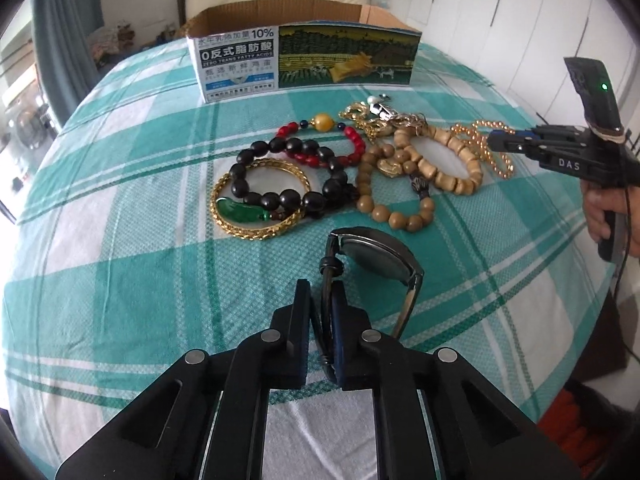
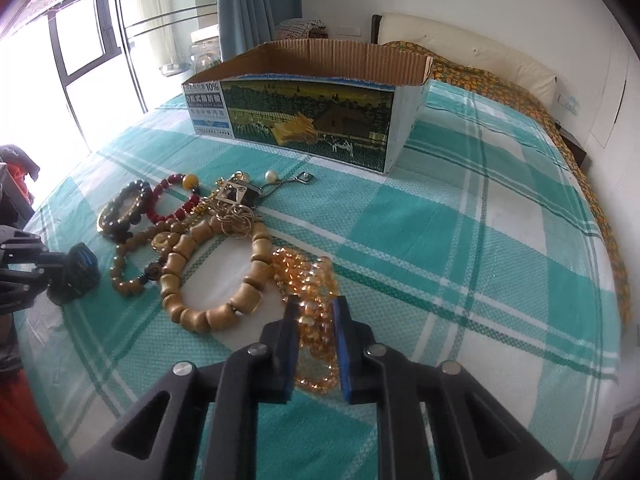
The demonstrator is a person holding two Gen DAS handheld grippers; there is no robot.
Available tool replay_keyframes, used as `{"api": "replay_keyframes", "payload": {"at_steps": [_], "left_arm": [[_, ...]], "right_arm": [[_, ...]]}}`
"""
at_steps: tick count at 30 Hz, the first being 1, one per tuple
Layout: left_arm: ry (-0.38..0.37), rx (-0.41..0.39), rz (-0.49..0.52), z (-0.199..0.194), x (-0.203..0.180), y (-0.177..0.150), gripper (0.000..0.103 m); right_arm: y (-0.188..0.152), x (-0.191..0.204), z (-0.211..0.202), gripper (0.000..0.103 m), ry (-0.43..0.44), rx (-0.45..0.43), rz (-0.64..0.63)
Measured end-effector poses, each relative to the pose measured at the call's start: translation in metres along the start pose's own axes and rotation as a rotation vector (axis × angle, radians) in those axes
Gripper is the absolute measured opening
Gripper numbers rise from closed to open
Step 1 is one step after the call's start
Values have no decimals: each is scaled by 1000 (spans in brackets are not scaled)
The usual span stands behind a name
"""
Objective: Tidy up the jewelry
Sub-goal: 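Drop the watch into the cardboard box with the left tool while the right tool drops the necklace in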
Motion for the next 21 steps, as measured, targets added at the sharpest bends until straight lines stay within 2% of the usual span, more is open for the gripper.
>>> {"api": "replay_keyframes", "payload": {"at_steps": [4, 11, 14, 18, 21], "left_arm": [[-61, -23, -77, -20, 12, 8, 8], [-127, -78, -106, -68, 25, 50, 8], [-135, -98, -109, -88, 33, 79, 8], [-141, -132, -118, -106, 45, 134, 8], [-106, -163, -106, -111, 53, 177, 8]], "right_arm": [[7, 5, -30, 8, 2, -22, 24], [44, 13, -83, 8, 20, -104, 25], [71, 17, -104, 8, 31, -143, 22], [117, 22, -135, 8, 52, -208, 19], [158, 26, -151, 8, 56, -255, 7]]}}
Point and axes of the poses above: each gripper's, at about its wrist camera, not at the fingertips, and z roughly the way its jaws point, x to its left, y to its top, the point moved 5 cm from there along z, roughly the way its jaws point, and after that the axes turned 4 degrees about x, right-handed, at the moved point
